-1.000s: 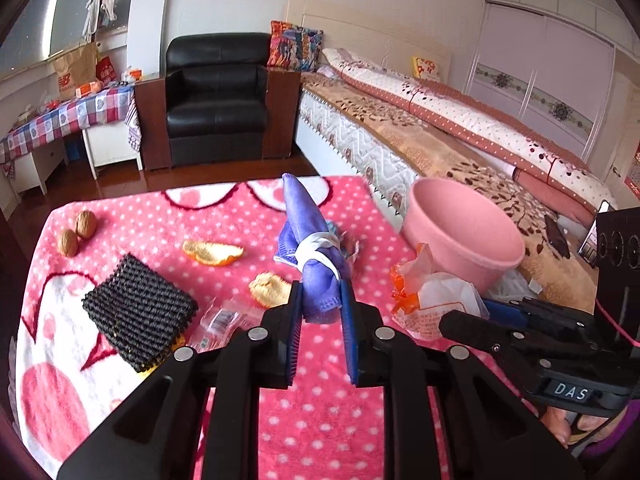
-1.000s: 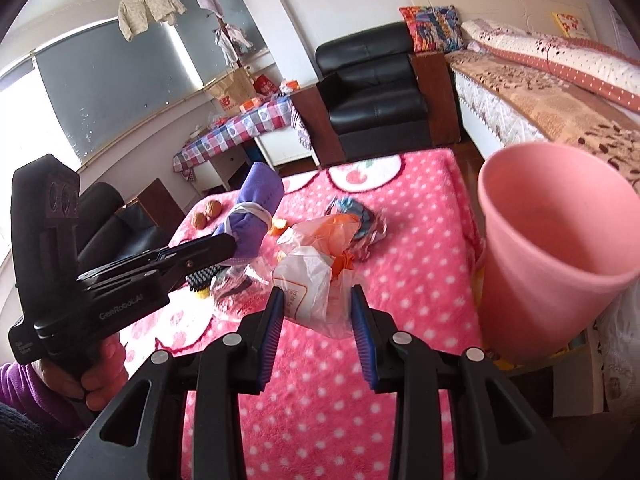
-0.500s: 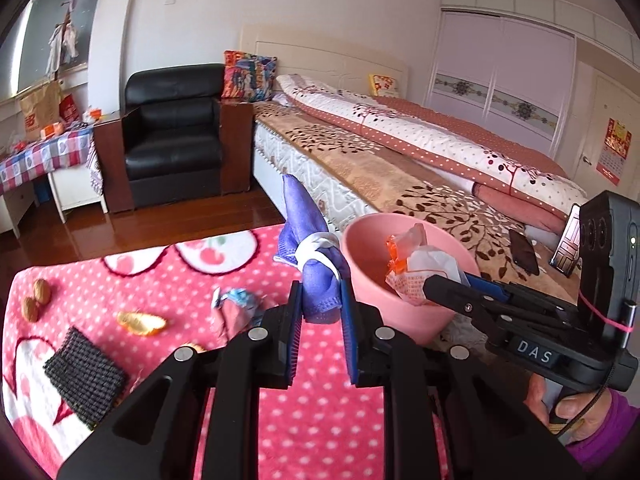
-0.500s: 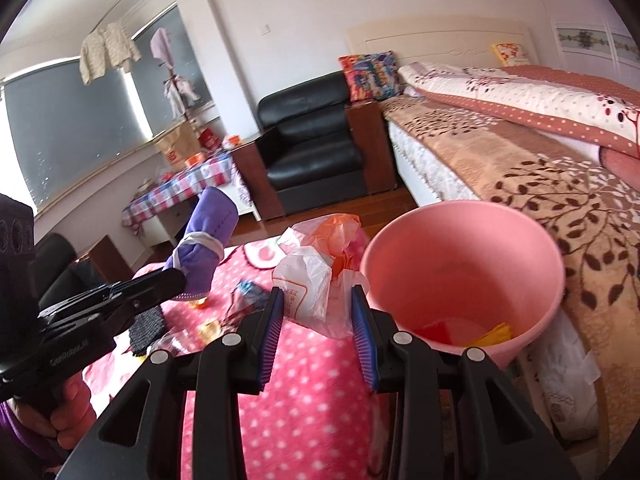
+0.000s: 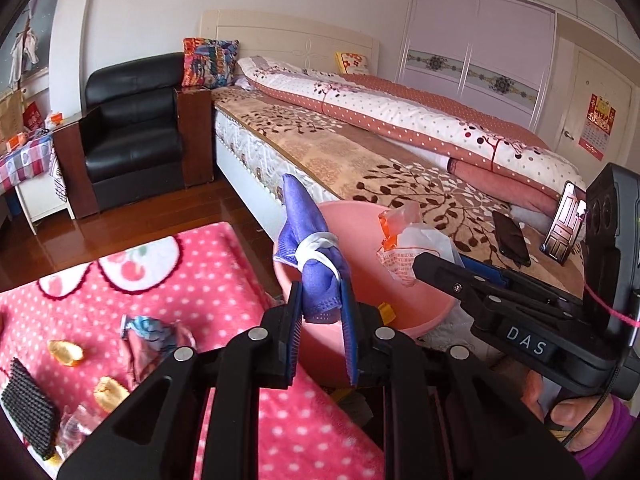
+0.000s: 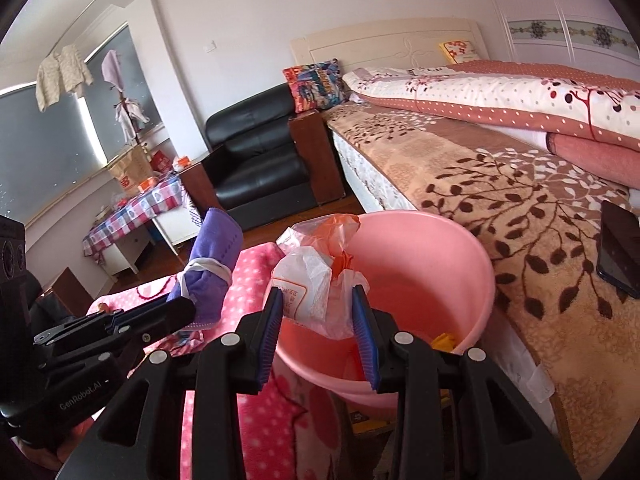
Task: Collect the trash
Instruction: 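Carry both bags over the pink bucket and open both tools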
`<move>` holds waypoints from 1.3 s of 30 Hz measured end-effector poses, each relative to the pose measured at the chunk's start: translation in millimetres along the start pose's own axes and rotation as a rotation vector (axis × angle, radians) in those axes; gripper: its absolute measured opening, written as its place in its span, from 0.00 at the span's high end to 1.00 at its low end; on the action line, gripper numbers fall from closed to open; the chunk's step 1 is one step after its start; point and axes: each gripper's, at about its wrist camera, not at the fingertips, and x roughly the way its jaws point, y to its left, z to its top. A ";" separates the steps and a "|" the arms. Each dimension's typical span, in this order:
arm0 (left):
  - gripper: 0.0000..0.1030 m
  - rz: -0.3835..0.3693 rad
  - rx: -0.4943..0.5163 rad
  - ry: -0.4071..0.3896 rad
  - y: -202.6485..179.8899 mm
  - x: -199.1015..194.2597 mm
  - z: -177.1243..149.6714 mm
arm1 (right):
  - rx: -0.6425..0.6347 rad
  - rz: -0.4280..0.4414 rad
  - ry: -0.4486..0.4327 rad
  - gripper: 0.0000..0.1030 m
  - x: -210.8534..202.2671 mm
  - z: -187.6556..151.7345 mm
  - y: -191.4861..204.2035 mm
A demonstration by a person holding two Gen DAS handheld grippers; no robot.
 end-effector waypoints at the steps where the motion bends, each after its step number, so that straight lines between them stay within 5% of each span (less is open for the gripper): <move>1: 0.82 -0.001 0.004 0.006 -1.8 4.7 0.4 | 0.004 -0.006 0.003 0.66 2.6 -0.4 -3.0; 14: 0.81 -0.023 0.005 0.079 -16.7 47.9 -0.6 | 0.034 -0.063 0.037 0.62 25.5 -6.9 -31.2; 19: 0.68 -0.018 -0.008 0.085 -15.7 51.0 -0.3 | 0.036 -0.076 0.038 0.58 26.9 -8.0 -33.6; 39: 0.66 0.054 -0.024 -0.024 0.0 -3.3 0.3 | 0.017 0.006 0.026 0.54 -0.4 -15.4 15.9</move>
